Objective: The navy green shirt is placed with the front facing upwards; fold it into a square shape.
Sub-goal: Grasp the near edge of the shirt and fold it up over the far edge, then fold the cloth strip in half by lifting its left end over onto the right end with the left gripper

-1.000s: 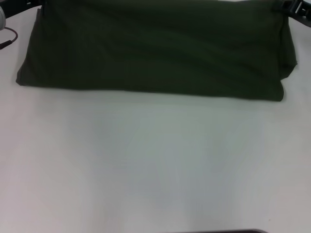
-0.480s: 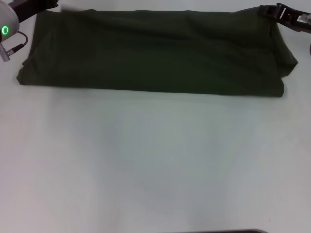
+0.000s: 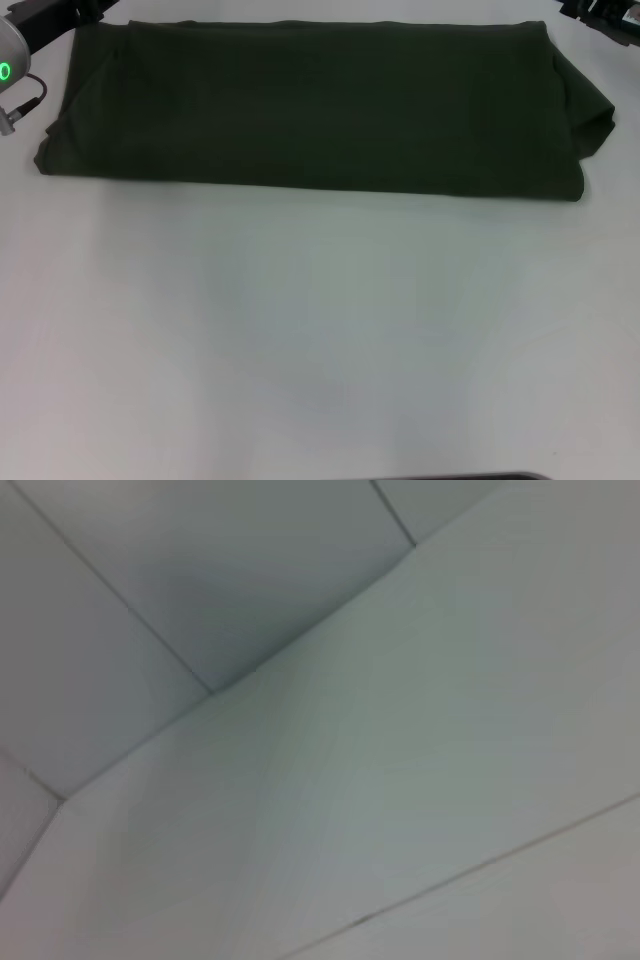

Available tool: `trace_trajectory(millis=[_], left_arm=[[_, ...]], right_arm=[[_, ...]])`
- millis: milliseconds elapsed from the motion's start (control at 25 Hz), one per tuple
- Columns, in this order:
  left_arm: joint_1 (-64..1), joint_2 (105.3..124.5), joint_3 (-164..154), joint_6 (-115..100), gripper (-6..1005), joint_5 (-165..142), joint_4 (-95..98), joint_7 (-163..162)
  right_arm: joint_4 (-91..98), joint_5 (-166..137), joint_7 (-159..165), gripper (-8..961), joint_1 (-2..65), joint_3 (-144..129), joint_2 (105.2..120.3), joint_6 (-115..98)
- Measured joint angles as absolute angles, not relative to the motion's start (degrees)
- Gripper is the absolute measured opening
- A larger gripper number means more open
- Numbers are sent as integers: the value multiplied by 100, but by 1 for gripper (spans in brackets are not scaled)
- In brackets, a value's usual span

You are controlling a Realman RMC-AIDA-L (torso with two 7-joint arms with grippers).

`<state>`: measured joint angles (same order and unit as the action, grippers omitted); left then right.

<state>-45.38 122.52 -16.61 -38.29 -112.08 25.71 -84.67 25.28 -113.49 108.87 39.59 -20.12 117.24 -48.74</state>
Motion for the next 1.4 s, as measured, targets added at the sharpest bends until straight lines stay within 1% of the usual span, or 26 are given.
trace_trajectory(millis=[200, 240, 440, 600, 680, 800, 960, 1240, 1400], left_arm=[[-4530, 12281, -1669, -3824, 495, -11206, 2595, -8341], [-4525, 12294, -1670, -3825, 516, -11207, 2609, -8326], [-4424, 12299, -1851, -3967, 712, -11228, 2645, -8351], [-4199, 12271, -1959, -4668, 858, -11221, 2862, -8551], [-4067, 12264, -1961, -5107, 929, -11218, 3051, -8716], [-3880, 12230, -1974, -5815, 934, -11247, 3306, -8973], [-3566, 12174, -2088, -6738, 937, -11256, 3667, -9255], [-3164, 12171, -2262, -7498, 937, -11263, 4057, -9617], [-3035, 12207, -2303, -7751, 936, -11266, 4170, -9639]], right_arm=[[2540, -11236, 10832, 727, 3930, -1988, 11752, -4867], [2549, -11182, 10771, 744, 3914, -1975, 11765, -4875], [2526, -10503, 10126, 827, 3671, -1984, 11791, -5191], [2530, -10103, 9804, 827, 3388, -1989, 11776, -5899], [2552, -10082, 9765, 827, 3250, -1993, 11734, -6328], [2592, -10112, 9778, 827, 3047, -2032, 11638, -6890], [2628, -10127, 9959, 826, 2719, -2268, 11427, -7376], [2713, -10589, 10637, 826, 2260, -2635, 11039, -7843], [2959, -11026, 11181, 828, 2166, -2654, 10931, -8119]])
